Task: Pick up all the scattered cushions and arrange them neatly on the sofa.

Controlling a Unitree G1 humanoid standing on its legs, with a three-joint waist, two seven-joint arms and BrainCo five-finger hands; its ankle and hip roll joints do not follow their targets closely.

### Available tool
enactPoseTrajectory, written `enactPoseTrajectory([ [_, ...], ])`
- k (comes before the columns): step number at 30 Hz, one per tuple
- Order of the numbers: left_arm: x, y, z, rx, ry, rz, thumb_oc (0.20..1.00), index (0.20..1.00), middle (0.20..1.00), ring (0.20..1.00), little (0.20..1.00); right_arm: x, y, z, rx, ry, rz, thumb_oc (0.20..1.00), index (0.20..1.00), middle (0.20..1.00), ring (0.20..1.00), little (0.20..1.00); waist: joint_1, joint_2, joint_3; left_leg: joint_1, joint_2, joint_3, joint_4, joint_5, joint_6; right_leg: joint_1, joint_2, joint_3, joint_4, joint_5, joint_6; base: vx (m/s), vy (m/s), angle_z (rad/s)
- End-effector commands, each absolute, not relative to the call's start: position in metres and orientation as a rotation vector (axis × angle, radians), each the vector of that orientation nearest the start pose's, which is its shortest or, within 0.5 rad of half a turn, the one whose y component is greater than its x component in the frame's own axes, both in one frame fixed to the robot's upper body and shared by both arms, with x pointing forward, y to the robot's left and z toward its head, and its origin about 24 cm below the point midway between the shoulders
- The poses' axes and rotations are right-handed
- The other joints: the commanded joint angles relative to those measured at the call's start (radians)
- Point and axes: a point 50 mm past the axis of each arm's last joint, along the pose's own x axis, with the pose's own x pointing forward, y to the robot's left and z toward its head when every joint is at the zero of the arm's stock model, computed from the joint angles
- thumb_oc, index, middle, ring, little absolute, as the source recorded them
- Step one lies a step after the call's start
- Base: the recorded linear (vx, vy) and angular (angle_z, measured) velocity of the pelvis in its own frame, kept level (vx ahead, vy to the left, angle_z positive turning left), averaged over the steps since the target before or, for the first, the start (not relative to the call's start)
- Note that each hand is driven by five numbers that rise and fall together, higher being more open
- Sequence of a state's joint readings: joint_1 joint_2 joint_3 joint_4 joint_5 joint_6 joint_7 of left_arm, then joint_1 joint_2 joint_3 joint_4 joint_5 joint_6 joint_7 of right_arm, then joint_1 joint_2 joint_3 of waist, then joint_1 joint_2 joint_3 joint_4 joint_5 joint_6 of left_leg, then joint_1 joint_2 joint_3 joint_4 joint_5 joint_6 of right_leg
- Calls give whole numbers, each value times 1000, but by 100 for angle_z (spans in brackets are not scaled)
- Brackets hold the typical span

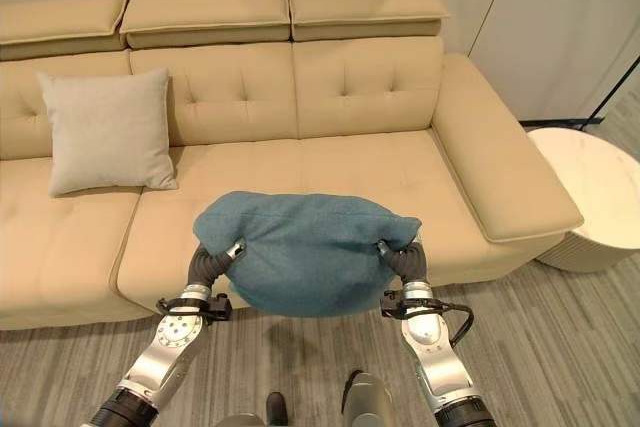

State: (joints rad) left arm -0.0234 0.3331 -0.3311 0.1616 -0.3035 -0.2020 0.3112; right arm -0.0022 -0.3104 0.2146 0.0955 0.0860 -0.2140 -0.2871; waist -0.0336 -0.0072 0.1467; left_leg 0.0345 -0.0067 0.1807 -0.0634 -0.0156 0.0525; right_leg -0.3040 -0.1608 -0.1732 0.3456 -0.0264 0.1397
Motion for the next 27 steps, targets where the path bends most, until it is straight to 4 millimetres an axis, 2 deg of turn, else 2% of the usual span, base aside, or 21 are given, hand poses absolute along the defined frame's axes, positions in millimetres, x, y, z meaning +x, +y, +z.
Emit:
enactPoseTrajectory([
  [1,257,143,68,-32,-232,-64,200,200,200,200,200,258,-169,90,-159,-374,-66,200,200,200,200,200,-7,3,-19,49,-27,-104,54,-118,-34,80,47,-8,-184,36,21,188,-114,4],
  [2,257,143,68,-32,-232,-65,200,200,200,200,200,258,-169,90,-159,-374,-66,200,200,200,200,200,-8,5,-17,52,-26,-106,55,-119,-35,87,48,-10,-191,39,20,248,-162,39],
  [3,255,140,67,-40,-230,-69,200,200,200,200,200,256,-171,89,-175,-372,-74,200,200,200,200,200,-8,-4,-31,55,-29,-111,70,-132,-47,136,56,-13,-236,44,10,239,-184,60],
  [5,255,137,66,-71,-228,-67,200,200,200,200,200,252,-179,85,-203,-358,-98,200,200,200,200,200,-22,-7,-54,48,-8,-113,116,-137,-82,188,79,-5,-276,36,-5,257,-237,91],
  [7,256,134,67,-83,-225,-76,200,200,200,200,200,249,-184,84,-213,-352,-111,200,200,200,200,200,-32,-15,-53,1,10,-119,230,-117,-112,226,87,-16,-304,33,-22,133,-196,45],
  [8,256,133,66,-93,-222,-78,200,200,200,200,200,248,-187,84,-225,-349,-116,200,200,200,200,200,-33,-21,-53,-47,29,-118,321,-93,-126,256,91,-19,-326,24,-42,116,-162,17],
  [9,257,132,66,-96,-220,-82,200,200,200,200,200,248,-188,83,-224,-342,-116,200,200,200,200,200,-32,-25,-50,-75,36,-118,356,-83,-127,267,89,-20,-332,18,-48,110,-128,17],
  [11,257,131,66,-90,-212,-85,200,200,200,200,200,248,-190,82,-221,-331,-119,200,200,200,200,200,-21,-40,-49,-144,27,-118,343,-118,-106,289,83,-21,-345,4,-52,114,-72,-1],
  [12,257,132,65,-87,-210,-85,200,200,200,200,200,247,-190,81,-223,-329,-118,200,200,200,200,200,-18,-43,-51,-153,22,-116,319,-116,-104,297,83,-21,-350,2,-50,138,-38,-8],
  [13,257,131,65,-84,-207,-87,200,200,200,200,200,247,-190,81,-223,-325,-118,200,200,200,200,200,-16,-44,-51,-160,17,-115,295,-104,-102,303,84,-21,-351,-1,-48,116,-6,-16],
  [16,257,132,65,-81,-205,-83,200,200,200,200,200,248,-192,80,-213,-316,-134,200,200,200,200,200,1,-43,-42,-235,9,-107,240,-26,-105,334,100,-6,-358,-20,-49,126,36,-19],
  [18,254,135,64,-89,-201,-65,200,200,200,200,200,248,-189,79,-211,-317,-132,200,200,200,200,200,16,-33,-52,-199,3,-109,186,-18,-99,356,114,13,-338,-47,-53,308,181,-51],
  [19,253,138,62,-82,-196,-55,200,200,200,200,200,249,-188,79,-218,-320,-125,200,200,200,200,200,19,-31,-67,-152,-3,-104,147,-26,-90,364,106,20,-329,-54,-45,240,143,-75],
  [22,252,140,61,-69,-193,-52,200,200,200,200,200,250,-185,80,-211,-321,-113,200,200,200,200,200,28,-30,-74,-116,-9,-96,121,-34,-76,363,94,28,-299,-61,-36,145,148,-22],
  [23,251,147,63,-57,-203,-35,200,200,200,200,200,252,-181,82,-204,-330,-105,200,200,200,200,200,38,-22,-75,-80,-13,-74,99,-48,-53,326,69,31,-200,-57,-11,129,191,-29],
  [24,251,147,64,-57,-203,-35,200,200,200,200,200,252,-180,82,-203,-330,-105,200,200,200,200,200,40,-23,-75,-80,-14,-72,98,-47,-52,323,68,33,-195,-60,-11,106,192,-48],
  [26,250,152,66,-50,-213,-24,200,200,200,200,200,254,-176,85,-189,-347,-93,200,200,200,200,200,40,-8,-62,-53,-11,-60,86,-57,-30,252,48,34,-44,-35,22,53,139,-26],
  [27,251,153,66,-42,-214,-21,200,200,200,200,200,254,-175,85,-183,-346,-88,200,200,200,200,200,38,-6,-56,-42,-14,-57,82,-62,-24,224,36,32,-8,-20,30,103,115,-8],
])
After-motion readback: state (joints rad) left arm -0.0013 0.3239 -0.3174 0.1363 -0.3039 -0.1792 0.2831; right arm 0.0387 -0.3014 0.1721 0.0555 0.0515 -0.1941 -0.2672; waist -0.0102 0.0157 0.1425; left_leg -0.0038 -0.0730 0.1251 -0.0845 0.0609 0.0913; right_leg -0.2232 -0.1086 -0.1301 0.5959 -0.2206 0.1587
